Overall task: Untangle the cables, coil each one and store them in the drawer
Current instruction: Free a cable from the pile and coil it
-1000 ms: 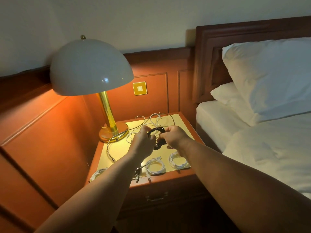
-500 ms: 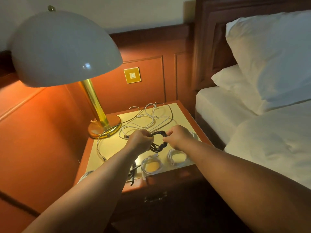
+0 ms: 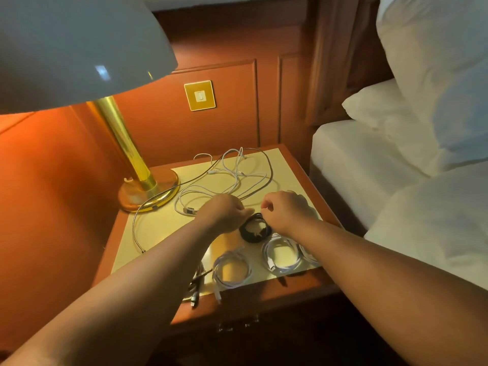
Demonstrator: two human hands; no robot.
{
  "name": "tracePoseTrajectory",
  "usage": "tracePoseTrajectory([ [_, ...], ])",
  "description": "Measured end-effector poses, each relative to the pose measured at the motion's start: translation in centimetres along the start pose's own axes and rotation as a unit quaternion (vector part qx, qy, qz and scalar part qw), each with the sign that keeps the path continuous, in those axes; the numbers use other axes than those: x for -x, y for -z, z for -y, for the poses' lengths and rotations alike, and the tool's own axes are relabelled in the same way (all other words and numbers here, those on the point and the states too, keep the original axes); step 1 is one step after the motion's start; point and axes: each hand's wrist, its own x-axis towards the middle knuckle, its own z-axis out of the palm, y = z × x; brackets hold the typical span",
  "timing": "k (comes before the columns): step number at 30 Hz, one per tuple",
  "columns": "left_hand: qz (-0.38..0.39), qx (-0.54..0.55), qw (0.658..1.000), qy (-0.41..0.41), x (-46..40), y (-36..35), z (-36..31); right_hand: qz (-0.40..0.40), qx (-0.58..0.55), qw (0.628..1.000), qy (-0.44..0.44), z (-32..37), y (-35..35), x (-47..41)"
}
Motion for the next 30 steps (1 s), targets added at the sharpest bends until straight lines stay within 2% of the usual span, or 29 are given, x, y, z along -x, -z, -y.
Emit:
tracePoseTrajectory([
  [3,-0.114,-0.031,0.993,-0.011,-0.3,1.0,1.8,-0.006,-0.009,1.000,0.005,0.1,-0.4,-0.6],
  [4,-0.129,-0.051,0.990,-0.015,-0.5,1.1,2.7,-0.005,-0.013,1.000,0.003,0.3,-0.6,-0.9],
  [9,-0.072,-0.147,0.986,-0.021,-0.7,0.8,5.9,0.012,-0.055,0.998,-0.023,1.5,-1.0,-2.2],
  [16,-0.175,-0.088,0.978,-0.078,1.5,1.3,4.7,0.052,0.022,0.998,-0.008,4.0,-1.2,-3.2],
  [20,-0.147,-0.042,0.975,-0.161,3.1,2.0,5.0,0.028,-0.023,0.999,-0.027,5.2,-0.9,-3.3],
  [22,-0.136,-0.010,0.975,-0.174,3.7,2.2,5.2,0.026,-0.046,0.998,-0.032,5.5,-0.7,-3.3],
  [26,-0.122,0.015,0.978,-0.170,4.2,3.0,5.9,0.060,-0.058,0.996,-0.044,5.8,-0.3,-3.2],
  [28,-0.093,0.056,0.983,-0.149,4.3,3.3,6.2,0.075,-0.040,0.995,-0.045,5.8,-0.1,-3.0],
  [30,-0.108,0.101,0.982,-0.113,4.2,3.3,6.8,0.090,-0.028,0.994,-0.047,5.7,-0.2,-2.8],
])
